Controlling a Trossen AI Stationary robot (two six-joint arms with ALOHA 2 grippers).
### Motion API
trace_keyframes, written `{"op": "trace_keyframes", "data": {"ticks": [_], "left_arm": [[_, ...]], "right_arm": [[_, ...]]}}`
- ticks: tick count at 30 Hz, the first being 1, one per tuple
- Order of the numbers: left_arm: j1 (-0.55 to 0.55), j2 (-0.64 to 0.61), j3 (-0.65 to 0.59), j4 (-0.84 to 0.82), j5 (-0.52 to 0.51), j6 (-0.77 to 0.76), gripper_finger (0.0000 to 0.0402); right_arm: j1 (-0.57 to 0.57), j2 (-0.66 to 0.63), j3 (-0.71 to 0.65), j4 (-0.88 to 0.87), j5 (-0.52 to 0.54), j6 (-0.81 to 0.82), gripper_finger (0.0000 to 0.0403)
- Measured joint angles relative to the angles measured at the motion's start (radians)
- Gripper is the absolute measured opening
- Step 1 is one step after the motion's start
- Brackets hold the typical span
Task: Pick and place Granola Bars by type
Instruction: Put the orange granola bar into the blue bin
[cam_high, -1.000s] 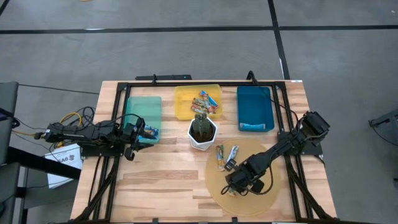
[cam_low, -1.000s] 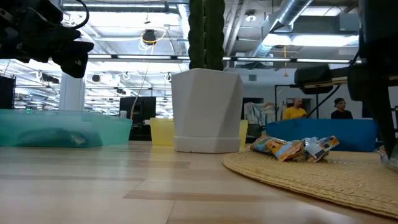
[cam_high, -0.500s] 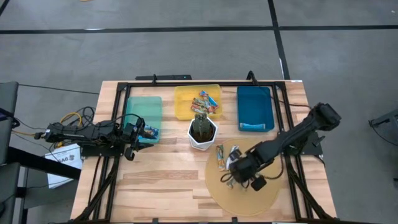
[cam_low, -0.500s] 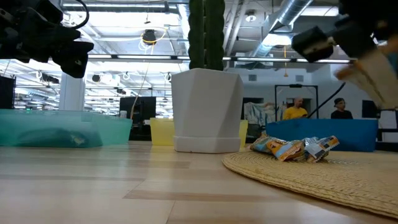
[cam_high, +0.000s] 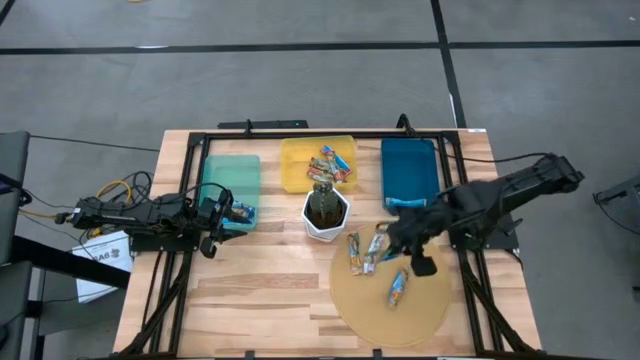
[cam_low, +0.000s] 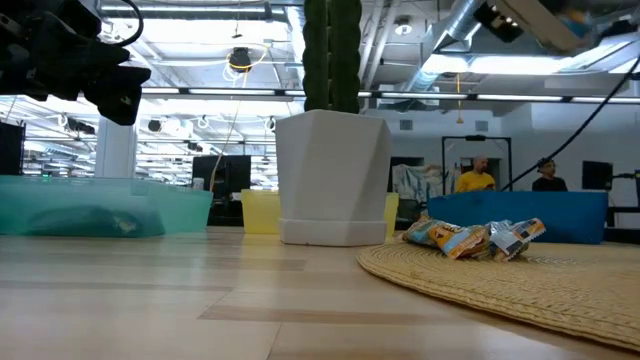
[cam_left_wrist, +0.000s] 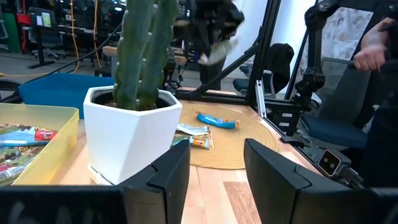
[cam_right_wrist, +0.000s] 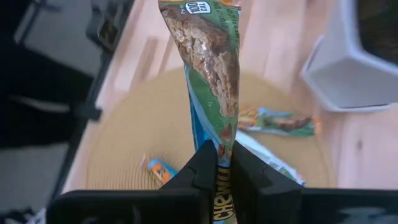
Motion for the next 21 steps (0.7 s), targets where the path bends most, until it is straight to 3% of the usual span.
{"op": "trace_keyframes", "data": {"ticks": [8,21], "left_arm": [[0.0,0.0,0.0,0.0,0.0,0.0,0.0144],[0.0,0.0,0.0,0.0,0.0,0.0,0.0144]], "right_arm": [[-0.108,-0.125,0.0,0.018,0.002,0.049,0.0016],[-0.382,-0.096,0.001,-0.032,0.007,-0.045,0.0012]]}}
